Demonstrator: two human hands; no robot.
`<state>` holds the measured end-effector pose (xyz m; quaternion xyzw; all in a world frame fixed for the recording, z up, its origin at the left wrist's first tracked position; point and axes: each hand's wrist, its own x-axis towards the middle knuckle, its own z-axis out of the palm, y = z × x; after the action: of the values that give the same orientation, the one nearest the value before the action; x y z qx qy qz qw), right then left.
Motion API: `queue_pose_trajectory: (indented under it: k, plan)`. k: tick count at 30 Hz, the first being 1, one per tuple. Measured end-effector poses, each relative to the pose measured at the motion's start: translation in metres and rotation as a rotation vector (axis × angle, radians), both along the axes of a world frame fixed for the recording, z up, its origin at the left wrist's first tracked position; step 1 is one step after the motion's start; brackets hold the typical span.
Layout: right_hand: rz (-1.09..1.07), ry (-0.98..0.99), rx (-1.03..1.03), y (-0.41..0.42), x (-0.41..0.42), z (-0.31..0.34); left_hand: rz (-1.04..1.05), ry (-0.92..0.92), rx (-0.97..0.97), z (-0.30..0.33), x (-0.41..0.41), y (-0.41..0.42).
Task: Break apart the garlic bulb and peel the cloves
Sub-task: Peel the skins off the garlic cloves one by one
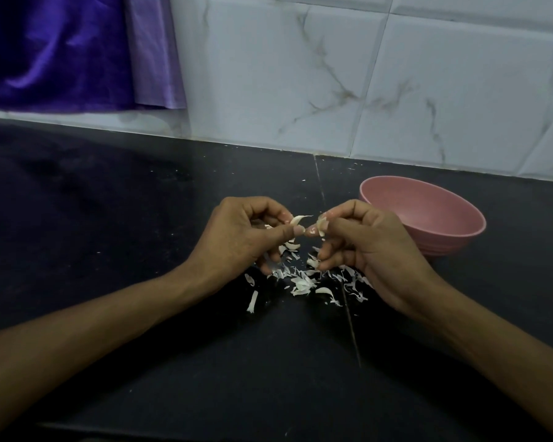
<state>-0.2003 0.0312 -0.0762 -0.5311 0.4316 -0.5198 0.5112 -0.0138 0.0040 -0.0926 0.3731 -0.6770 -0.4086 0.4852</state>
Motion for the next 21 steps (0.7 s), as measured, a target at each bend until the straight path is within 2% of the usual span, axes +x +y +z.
queue_pose_trajectory:
  k: [6, 16, 21]
  plan:
    - [0.023, 0.077, -0.052, -0.003, -0.001, -0.005, 0.057, -0.118, -0.09, 0.0, 0.001, -0.001]
    - [-0.005, 0.384, -0.294, 0.0, -0.001, -0.006, 0.067, -0.259, -0.209, 0.005, -0.002, 0.009]
    - [0.01, 0.344, -0.278, -0.002, -0.003, -0.008, 0.079, -0.276, -0.243, 0.006, -0.002, 0.008]
